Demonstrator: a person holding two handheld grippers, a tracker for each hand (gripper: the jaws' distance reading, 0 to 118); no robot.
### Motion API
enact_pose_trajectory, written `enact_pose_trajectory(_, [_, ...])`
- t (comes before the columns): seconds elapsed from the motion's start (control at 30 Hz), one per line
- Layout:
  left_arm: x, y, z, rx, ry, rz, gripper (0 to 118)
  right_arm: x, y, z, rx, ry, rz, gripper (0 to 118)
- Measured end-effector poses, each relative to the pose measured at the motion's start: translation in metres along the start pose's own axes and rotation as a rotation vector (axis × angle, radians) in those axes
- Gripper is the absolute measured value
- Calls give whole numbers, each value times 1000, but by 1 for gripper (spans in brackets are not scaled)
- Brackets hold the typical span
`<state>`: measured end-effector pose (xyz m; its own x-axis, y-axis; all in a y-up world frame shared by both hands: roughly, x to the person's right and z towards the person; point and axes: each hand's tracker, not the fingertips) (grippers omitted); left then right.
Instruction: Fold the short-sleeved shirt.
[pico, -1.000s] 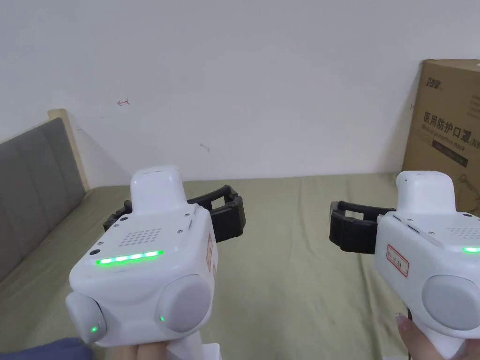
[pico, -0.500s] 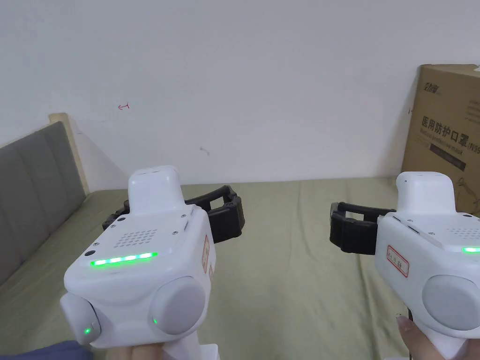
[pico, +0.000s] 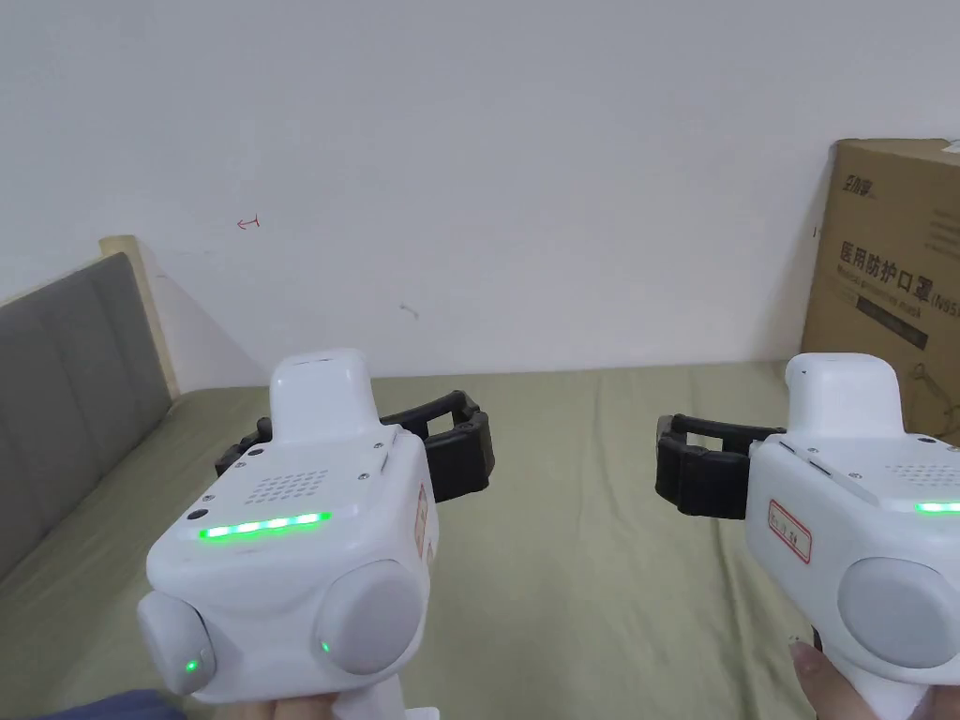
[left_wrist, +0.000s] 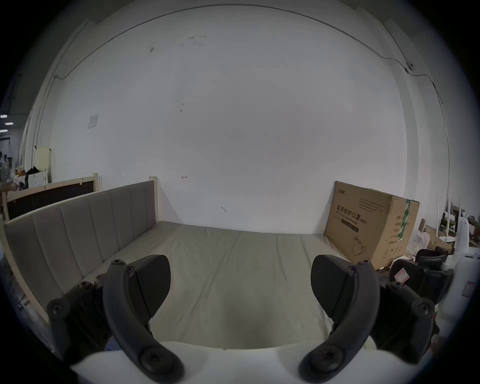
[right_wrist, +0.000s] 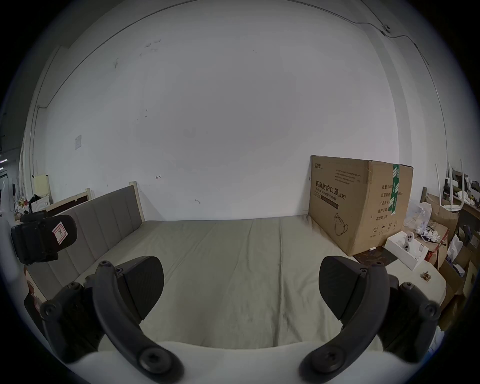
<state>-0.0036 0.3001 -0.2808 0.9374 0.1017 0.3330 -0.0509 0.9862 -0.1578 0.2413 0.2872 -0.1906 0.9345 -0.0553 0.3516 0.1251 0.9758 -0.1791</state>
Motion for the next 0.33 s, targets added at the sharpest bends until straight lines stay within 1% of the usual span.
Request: enact_pose_trajectory(0.33, [-1, 4, 7, 14, 1, -11, 111, -2, -1, 3, -4, 2, -5, 117])
